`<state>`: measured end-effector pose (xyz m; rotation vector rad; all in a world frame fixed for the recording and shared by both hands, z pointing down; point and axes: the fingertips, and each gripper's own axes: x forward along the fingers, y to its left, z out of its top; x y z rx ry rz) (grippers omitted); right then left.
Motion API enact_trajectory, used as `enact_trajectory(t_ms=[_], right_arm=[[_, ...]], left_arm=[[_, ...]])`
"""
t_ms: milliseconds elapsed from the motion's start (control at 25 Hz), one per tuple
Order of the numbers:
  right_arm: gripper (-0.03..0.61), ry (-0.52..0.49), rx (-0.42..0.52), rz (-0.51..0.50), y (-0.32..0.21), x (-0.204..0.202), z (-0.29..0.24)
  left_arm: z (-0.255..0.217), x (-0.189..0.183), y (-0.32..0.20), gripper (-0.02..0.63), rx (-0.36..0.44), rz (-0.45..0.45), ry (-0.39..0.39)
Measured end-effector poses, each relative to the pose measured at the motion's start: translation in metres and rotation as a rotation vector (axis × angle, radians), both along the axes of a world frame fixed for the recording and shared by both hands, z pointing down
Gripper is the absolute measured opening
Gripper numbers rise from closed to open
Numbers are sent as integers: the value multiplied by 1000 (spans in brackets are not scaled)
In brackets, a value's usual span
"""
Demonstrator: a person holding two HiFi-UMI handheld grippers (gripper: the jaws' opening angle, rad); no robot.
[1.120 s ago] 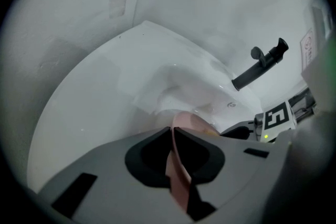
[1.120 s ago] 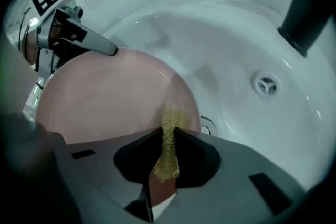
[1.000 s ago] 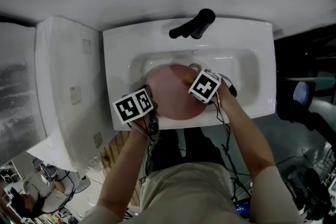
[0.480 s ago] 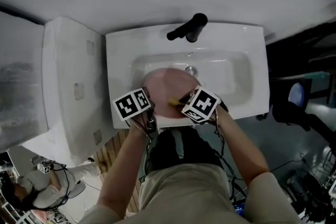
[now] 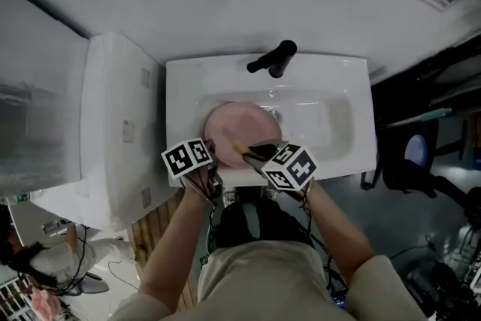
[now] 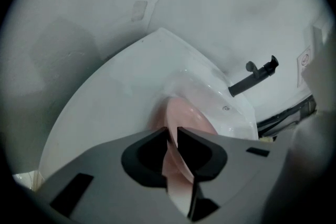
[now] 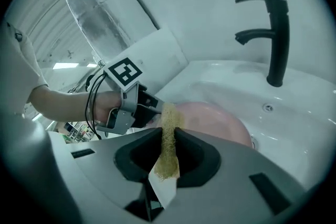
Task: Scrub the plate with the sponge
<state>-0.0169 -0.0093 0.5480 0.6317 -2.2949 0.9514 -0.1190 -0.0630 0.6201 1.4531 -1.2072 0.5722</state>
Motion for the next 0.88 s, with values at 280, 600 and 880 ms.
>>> enact_trajectory(t_ms=[280,600,880], right_arm=[[75,-47,109,160,-11,26,-63],[75,-139,313,340,-24,35,-161],[75,-227,490,394,-18,36,-255]], left_arm=[[-64,0,-10,21,140,79,27],[-182,9,-32,8,450,241,-26],[-285,0,-36,6,801,287,-90]])
